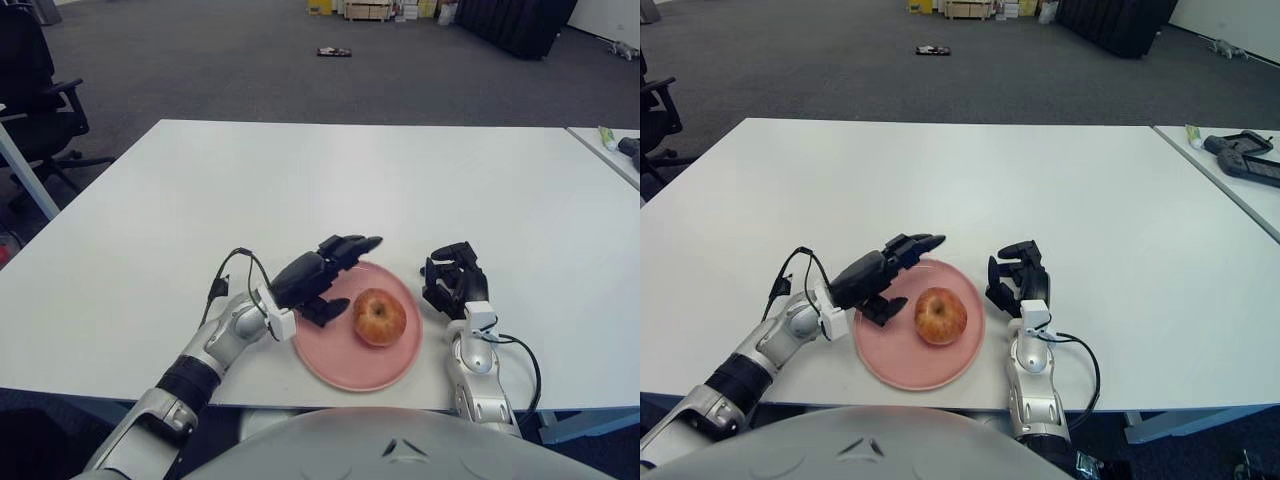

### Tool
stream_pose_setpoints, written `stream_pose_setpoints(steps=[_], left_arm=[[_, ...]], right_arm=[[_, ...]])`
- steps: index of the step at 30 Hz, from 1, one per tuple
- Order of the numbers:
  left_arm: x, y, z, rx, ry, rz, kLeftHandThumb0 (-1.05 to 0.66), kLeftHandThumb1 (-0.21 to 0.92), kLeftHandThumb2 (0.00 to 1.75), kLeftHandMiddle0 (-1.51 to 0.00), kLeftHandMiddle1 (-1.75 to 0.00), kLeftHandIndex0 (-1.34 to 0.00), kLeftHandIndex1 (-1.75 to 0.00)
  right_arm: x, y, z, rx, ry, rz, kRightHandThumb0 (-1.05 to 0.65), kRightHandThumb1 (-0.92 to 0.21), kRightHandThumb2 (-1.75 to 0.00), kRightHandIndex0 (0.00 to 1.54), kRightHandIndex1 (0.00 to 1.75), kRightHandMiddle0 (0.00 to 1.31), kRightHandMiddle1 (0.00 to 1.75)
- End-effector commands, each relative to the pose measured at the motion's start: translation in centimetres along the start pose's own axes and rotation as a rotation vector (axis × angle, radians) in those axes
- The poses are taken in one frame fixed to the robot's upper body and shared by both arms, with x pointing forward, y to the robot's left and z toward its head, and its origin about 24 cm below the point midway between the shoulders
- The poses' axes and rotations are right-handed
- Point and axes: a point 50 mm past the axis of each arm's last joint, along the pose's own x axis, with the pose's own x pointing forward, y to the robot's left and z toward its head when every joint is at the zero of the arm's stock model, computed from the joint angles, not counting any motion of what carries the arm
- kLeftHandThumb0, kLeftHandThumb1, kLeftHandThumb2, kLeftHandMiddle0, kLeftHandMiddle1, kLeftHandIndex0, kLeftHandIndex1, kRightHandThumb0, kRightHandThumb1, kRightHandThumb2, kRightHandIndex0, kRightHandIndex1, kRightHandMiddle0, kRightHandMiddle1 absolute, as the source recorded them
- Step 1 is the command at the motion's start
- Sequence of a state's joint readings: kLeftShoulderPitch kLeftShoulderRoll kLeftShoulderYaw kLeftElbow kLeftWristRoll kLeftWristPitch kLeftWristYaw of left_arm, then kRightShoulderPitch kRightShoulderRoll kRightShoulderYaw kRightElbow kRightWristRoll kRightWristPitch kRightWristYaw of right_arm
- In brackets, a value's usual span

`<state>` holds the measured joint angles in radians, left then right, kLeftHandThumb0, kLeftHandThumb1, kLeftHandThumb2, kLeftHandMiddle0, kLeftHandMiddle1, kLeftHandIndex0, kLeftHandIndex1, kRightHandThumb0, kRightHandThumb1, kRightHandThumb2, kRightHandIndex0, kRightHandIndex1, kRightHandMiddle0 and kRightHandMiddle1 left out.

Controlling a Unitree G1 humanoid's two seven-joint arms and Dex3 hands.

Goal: Put the apple into the plate.

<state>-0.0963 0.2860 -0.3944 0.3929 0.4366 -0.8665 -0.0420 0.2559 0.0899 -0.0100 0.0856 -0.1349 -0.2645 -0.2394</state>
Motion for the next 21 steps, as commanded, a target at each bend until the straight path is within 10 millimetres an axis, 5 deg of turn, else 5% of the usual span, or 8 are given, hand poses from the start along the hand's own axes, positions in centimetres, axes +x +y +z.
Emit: stream_pose_setpoints(steps=[1, 7, 12, 17, 21], left_arm=[[0.5, 2.4, -0.4, -0.025, -0.016, 0.185, -0.94, 0.92, 1.19, -0.13, -0.56, 0.0, -0.63], [-0.4, 4.0, 0.7, -0.105, -0.065, 0.459, -0.85, 0.92, 1.21, -0.19, -0.76, 0.0, -1.13], [-0.6, 4.3, 1.0, -0.216, -0.09, 0.54, -0.81, 0.92, 1.18, -0.2, -0.81, 0.0, -1.21], [-2.4, 4.9, -1.3, -0.361, 0.031, 0.653, -0.8, 0.92, 1.15, -0.19, -0.83, 0.0, -1.23], [-2.6, 4.7, -1.7, -0.409, 0.101, 0.753, -0.75, 0.92, 1.1, -0.22, -0.91, -0.08, -1.41]], right_arm=[[-0.3, -0.1, -1.0, -0.009, 0.043, -0.001, -0.38, -0.68, -0.86, 0.6, 1.35, 0.34, 1.75], [-0.2, 0.0, -1.1, -0.002, 0.038, -0.01, -0.38, -0.68, -0.86, 0.58, 1.37, 0.34, 1.75], [-0.2, 0.0, -1.1, -0.012, 0.033, -0.012, -0.38, -0.68, -0.86, 0.58, 1.38, 0.34, 1.75], [-0.2, 0.0, -1.1, -0.018, 0.018, -0.004, -0.38, -0.67, -0.87, 0.59, 1.4, 0.34, 1.75], [-0.1, 0.0, -1.1, -0.02, 0.01, -0.003, -0.38, -0.67, -0.87, 0.59, 1.4, 0.34, 1.75]])
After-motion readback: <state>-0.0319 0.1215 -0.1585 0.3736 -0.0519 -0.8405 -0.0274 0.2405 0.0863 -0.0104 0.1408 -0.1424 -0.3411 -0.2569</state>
